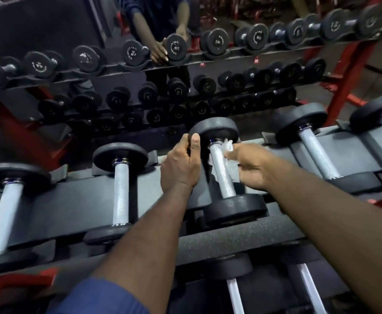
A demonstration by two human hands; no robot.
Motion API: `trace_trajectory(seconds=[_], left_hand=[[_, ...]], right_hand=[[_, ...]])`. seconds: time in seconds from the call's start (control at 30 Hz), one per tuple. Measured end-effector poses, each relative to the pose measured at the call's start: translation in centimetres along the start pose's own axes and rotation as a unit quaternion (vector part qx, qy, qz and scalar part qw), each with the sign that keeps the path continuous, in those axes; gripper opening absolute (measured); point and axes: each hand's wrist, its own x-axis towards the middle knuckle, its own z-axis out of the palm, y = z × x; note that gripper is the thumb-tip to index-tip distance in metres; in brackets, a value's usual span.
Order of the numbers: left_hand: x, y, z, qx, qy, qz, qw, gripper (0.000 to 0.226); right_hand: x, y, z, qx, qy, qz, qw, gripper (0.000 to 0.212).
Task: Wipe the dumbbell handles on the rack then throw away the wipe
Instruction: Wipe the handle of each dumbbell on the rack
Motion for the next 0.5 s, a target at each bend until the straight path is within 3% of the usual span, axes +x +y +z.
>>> trace_trajectory(seconds=[0.1,0.23,0.4,0.5], left_hand=[[0.2,-0.1,0.1,0.007,-0.002,0.003,1.000,0.063],[0.1,-0.3,0.3,0.019,-0.007,0.015,1.000,0.060],[-0.9,0.3,0.4,0.003,-0.083,0.003,0.997,0.075],[-1.9,3.2,-0.5,-0.007,-0.067,0.052,0.996,0.087]], right_hand=[[0.1,0.0,-0.7,0.060,-0.017,0.032,0.998,0.026],[-0.2,0.9,-1.5,0.039,0.008,-0.026,0.999,0.024],[-2.8,0.5,-4.1,0.023,0.034,-0.066,0.997,0.022],[-5.4,-1.3,-6.8,-0.007,0.011,-0.070,0.997,0.023]])
